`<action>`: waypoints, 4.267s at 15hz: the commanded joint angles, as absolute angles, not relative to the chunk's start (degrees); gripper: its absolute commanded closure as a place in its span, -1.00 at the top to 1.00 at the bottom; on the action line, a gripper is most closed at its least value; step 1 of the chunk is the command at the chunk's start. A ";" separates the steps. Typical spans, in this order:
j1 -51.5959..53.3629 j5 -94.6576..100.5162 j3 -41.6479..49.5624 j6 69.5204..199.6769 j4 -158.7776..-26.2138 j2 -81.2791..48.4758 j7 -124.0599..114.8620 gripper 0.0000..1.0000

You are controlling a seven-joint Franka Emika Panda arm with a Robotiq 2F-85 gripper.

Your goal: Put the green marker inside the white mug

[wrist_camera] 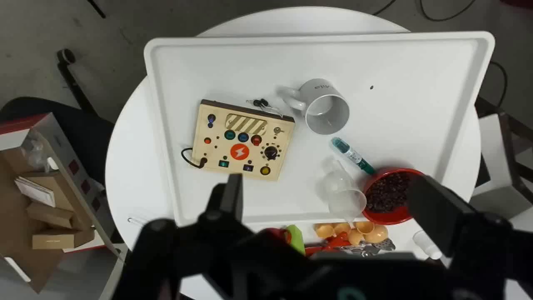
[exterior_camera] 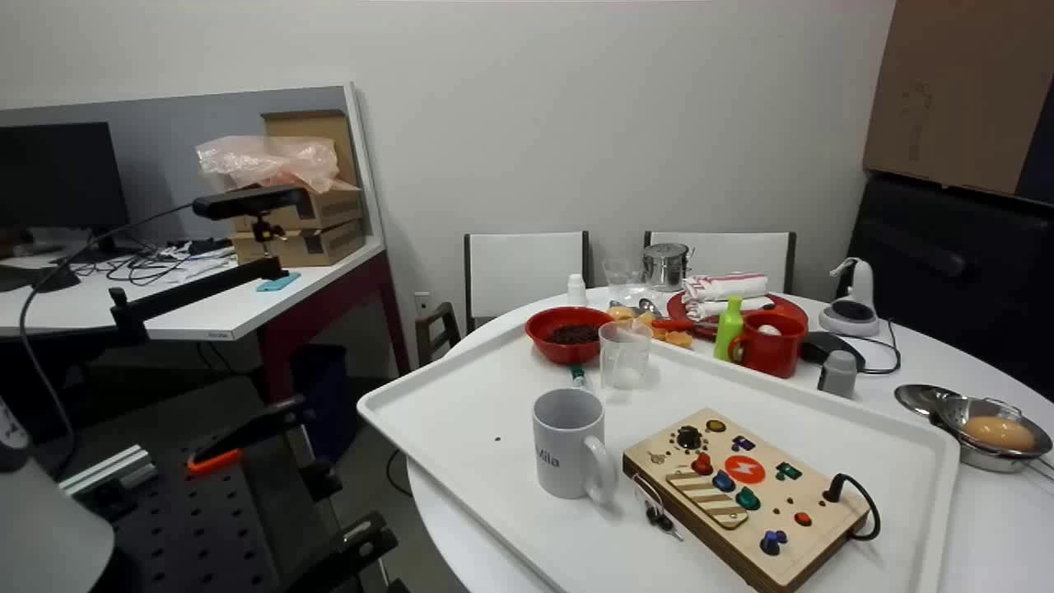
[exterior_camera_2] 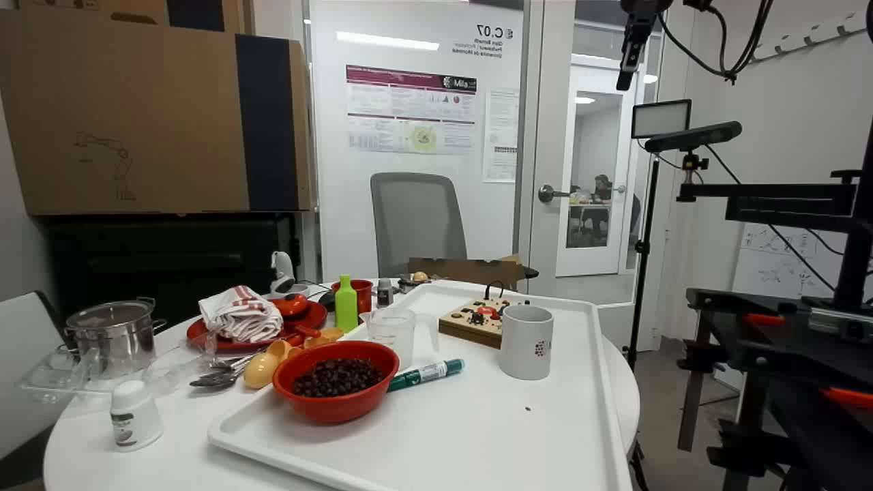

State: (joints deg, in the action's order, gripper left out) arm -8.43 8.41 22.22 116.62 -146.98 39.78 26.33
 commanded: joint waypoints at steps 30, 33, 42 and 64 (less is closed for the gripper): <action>-0.96 8.20 13.59 135.15 -156.49 36.32 48.61 1.00; 0.56 8.04 12.06 135.90 -156.54 36.16 48.70 1.00; 0.57 18.04 -2.15 150.51 -155.79 26.44 35.12 1.00; 1.06 18.59 -2.27 149.10 -148.49 1.74 29.54 1.00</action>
